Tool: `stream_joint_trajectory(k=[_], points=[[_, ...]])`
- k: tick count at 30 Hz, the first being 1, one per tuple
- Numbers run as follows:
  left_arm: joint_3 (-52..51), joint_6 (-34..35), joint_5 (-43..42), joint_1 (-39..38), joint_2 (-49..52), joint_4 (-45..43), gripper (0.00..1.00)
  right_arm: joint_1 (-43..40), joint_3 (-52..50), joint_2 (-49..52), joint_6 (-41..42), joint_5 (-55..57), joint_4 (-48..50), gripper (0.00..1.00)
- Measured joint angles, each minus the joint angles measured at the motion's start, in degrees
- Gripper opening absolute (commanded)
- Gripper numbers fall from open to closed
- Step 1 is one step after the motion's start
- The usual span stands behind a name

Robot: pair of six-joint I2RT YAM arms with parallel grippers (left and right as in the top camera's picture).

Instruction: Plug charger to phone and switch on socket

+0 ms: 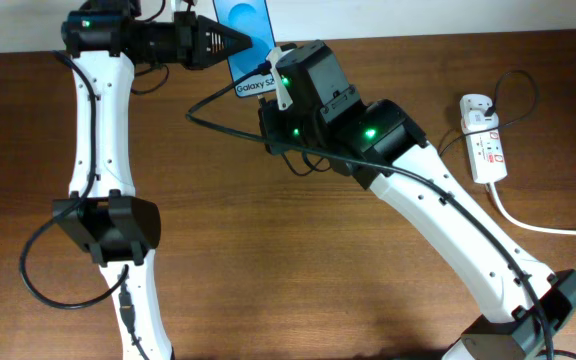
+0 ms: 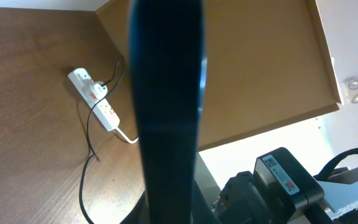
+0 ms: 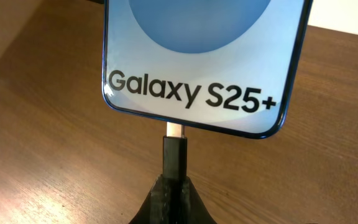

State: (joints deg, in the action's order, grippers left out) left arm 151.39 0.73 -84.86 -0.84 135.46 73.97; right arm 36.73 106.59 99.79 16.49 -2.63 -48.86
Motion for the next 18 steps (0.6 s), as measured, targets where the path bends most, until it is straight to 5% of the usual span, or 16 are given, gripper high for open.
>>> stream_joint_trajectory(k=[18], points=[[0.0,2.4,-1.8,0.1,0.0,-1.0,0.00,0.0,0.0,0.0,0.0,0.3,-1.4,0.04]])
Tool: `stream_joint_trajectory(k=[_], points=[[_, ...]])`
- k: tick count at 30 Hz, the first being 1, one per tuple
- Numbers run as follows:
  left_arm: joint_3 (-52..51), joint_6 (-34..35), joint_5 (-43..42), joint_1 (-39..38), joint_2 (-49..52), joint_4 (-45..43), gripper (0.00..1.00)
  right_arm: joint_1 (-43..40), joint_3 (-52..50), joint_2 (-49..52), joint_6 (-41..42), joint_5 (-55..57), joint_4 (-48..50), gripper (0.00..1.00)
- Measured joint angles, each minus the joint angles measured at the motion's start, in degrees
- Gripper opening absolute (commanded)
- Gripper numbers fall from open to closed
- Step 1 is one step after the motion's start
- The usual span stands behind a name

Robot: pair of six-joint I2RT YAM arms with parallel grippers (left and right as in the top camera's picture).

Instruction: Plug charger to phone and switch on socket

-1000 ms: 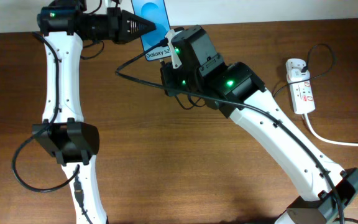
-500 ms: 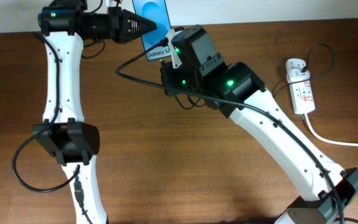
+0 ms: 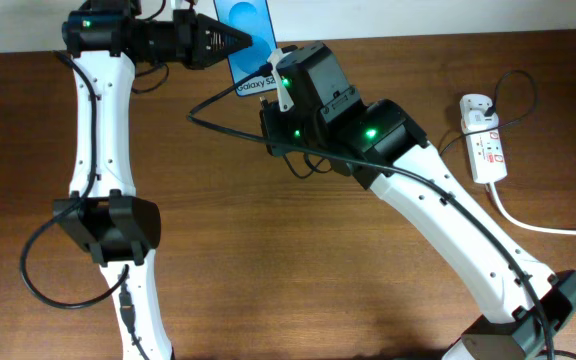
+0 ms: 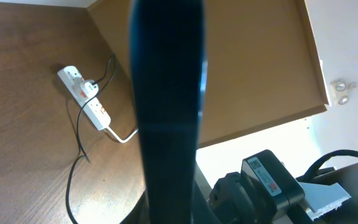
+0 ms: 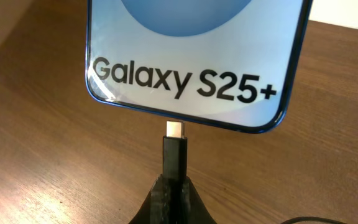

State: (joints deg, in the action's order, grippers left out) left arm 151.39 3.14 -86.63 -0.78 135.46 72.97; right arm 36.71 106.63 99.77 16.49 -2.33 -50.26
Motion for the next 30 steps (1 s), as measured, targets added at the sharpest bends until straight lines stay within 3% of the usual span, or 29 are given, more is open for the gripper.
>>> stream_joint_trajectory(k=[30], points=[[0.0,2.1,-0.3,0.6,0.0,-1.7,0.00,0.0,0.0,-0.1,3.4,-1.0,3.7,0.04]])
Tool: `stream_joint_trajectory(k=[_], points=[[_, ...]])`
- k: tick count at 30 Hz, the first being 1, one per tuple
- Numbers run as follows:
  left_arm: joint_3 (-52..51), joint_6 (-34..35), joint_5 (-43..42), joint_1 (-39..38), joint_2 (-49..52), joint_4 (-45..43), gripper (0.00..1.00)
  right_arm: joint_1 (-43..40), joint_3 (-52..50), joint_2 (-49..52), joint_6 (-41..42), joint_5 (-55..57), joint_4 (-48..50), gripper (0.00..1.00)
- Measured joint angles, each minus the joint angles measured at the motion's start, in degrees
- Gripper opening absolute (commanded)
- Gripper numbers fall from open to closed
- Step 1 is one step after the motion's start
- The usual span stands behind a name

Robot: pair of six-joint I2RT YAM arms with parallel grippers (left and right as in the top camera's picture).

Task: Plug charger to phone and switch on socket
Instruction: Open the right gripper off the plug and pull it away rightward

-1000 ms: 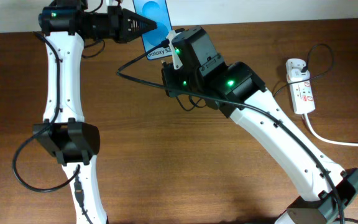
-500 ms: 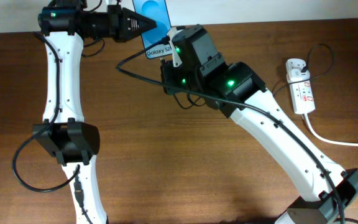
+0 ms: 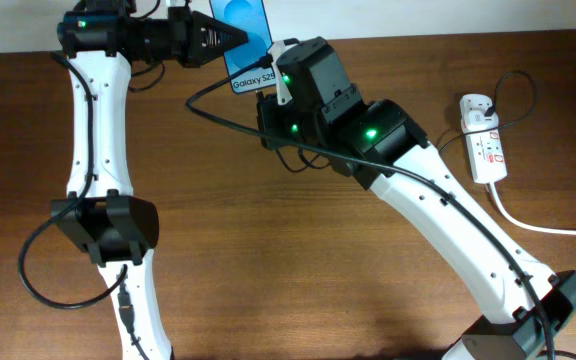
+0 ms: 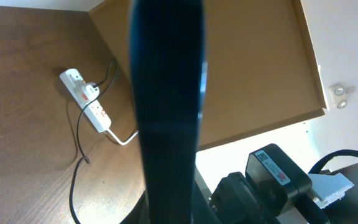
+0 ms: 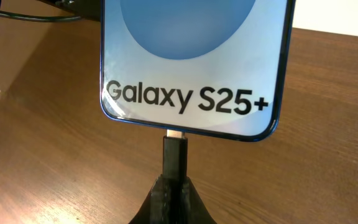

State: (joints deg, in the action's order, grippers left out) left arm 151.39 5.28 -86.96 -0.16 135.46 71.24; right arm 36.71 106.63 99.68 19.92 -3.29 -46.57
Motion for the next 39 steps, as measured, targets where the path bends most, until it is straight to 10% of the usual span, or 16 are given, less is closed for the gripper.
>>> stream_joint_trajectory(k=[32,39], points=[[0.0,0.4,-0.7,0.7,0.0,0.2,0.00,-0.1,-0.5,0.0,0.6,-1.1,2.9,0.06],[0.0,0.4,1.7,-0.7,0.0,0.9,0.00,-0.2,-0.3,-0.4,0.5,-0.2,3.8,0.80]])
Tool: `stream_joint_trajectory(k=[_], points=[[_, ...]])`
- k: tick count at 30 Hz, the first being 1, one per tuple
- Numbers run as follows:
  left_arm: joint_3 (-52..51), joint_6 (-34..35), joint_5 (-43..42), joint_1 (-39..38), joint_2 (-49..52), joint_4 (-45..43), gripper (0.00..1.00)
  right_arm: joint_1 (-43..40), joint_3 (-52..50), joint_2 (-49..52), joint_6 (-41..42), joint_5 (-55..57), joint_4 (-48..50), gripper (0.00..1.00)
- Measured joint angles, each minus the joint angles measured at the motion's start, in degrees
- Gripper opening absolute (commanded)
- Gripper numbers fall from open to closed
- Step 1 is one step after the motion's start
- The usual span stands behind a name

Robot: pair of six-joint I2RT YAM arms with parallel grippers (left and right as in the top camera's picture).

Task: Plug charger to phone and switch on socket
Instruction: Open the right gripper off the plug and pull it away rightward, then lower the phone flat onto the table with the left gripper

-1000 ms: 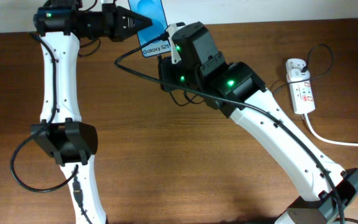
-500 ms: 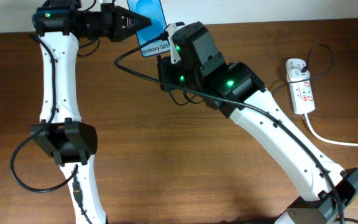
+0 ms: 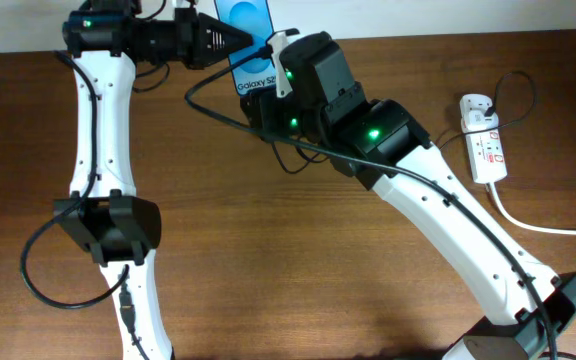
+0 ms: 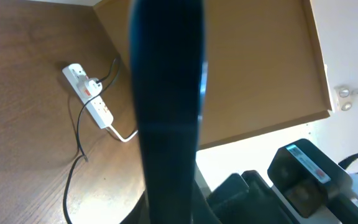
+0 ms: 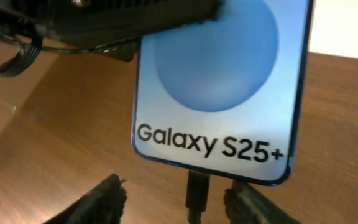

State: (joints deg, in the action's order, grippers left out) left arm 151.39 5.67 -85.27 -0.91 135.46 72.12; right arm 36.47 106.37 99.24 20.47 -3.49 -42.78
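The phone [image 5: 219, 93], its lit screen reading "Galaxy S25+", is held upright off the table at the back. My left gripper [image 3: 236, 40] is shut on it. The left wrist view shows the phone [image 4: 166, 106] only edge-on, as a dark bar. The black charger plug [image 5: 197, 190] is seated in the phone's bottom port, with no metal tip showing. My right gripper [image 5: 178, 188] is open just below the phone, one finger on each side of the plug and clear of it. The white power strip [image 3: 483, 140] lies at the right with the charger adapter plugged in; its switch state is too small to tell.
The black charger cable [image 3: 223, 108] hangs from the phone and runs under my right arm toward the power strip [image 4: 89, 93]. The strip's white lead [image 3: 543, 227] trails off the right edge. The wooden table's [image 3: 268, 250] back edge lies just behind the phone.
My right gripper was shut on the plug with its metal tip at the phone's port. Now the plug sits fully in the port and the right fingers stand open beside it.
At first my right gripper held the plug with its tip at the phone's bottom edge, the left gripper holding the phone. Then a small gap showed between tip and phone. Then the tip met the port. Now the plug is seated and released.
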Motion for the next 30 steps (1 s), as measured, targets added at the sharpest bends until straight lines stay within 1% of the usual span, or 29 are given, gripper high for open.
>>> stream_joint_trajectory(k=[1,2,3,7,10,13,14,16,19,22,25,26,28,30], points=[[0.0,0.0,0.2,0.0,0.0,-0.2,0.00,0.0,0.0,0.0,-0.3,0.1,-0.7,0.86],[0.0,0.0,1.0,0.0,0.0,-0.3,0.00,0.0,0.1,0.0,-0.5,0.2,-2.4,0.95],[0.0,0.0,2.7,0.0,0.0,-0.4,0.00,0.0,0.2,0.0,-0.7,0.3,-3.5,0.99],[0.0,-0.3,14.8,0.0,0.0,0.3,0.00,-1.6,0.3,-0.6,-0.4,0.4,-8.9,0.98],[0.0,-1.4,25.8,-0.1,0.0,5.2,0.00,-9.3,0.6,-1.7,2.6,0.6,-16.0,0.99],[0.0,-1.6,33.1,-0.6,1.2,8.3,0.00,-15.5,0.7,-1.8,3.6,0.6,-21.9,0.98],[0.1,-1.6,34.1,-1.0,2.5,8.9,0.00,-17.7,0.7,-1.8,3.6,0.6,-23.8,0.98],[0.0,-1.7,37.0,-3.5,8.2,9.8,0.00,-19.6,0.5,-1.8,3.8,0.6,-25.2,0.98],[0.0,-1.7,39.8,-6.4,12.2,9.6,0.00,-19.9,-1.3,-1.8,3.7,0.7,-25.3,0.98],[0.1,-1.7,42.4,-6.5,14.5,9.6,0.00,-19.9,-4.1,-1.8,3.7,0.7,-24.3,0.98],[0.0,-1.7,50.4,-6.5,18.7,7.2,0.00,-19.9,-4.6,-1.8,3.7,0.7,-24.3,0.99],[0.0,-1.7,51.6,-6.4,19.0,6.9,0.00,-19.9,-4.6,-1.8,3.7,0.8,-24.3,0.99],[0.1,-1.7,52.5,-6.4,20.1,6.7,0.00,-19.9,-4.6,-1.8,3.7,0.9,-24.3,0.99],[0.1,-1.6,50.4,-6.3,20.8,7.2,0.01,-19.9,-4.6,-1.8,3.8,0.9,-24.3,0.99]])
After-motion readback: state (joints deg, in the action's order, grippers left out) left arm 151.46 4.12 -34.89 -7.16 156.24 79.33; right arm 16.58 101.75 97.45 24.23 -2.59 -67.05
